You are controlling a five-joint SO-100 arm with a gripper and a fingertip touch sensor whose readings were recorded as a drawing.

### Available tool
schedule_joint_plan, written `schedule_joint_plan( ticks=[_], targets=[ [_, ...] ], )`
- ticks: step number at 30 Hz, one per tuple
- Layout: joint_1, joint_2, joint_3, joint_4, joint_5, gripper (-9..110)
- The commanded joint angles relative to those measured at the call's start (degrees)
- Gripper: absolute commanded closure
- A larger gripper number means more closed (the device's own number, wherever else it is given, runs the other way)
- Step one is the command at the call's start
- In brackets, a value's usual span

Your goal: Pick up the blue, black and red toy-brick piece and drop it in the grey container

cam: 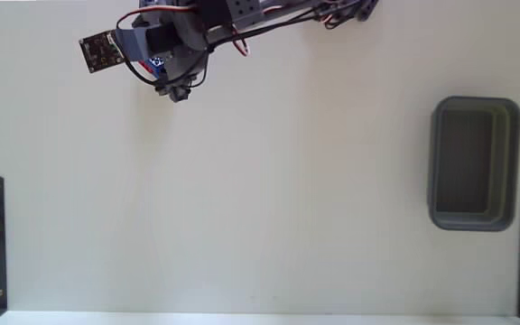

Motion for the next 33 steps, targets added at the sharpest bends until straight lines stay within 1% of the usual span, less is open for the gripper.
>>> schedule_joint_plan(
  ticks=[1,6,16,33],
  targets=[
    [0.72,1.19,-2.60,-0.60,0.26,-9],
    [0.72,1.33,-1.93,-1.14,0.26,-9],
    [0.72,1.55,5.92,-8.77,0.26,-9],
    [0.72,0.68,12.87,-16.59,0.26,-9]
  ],
)
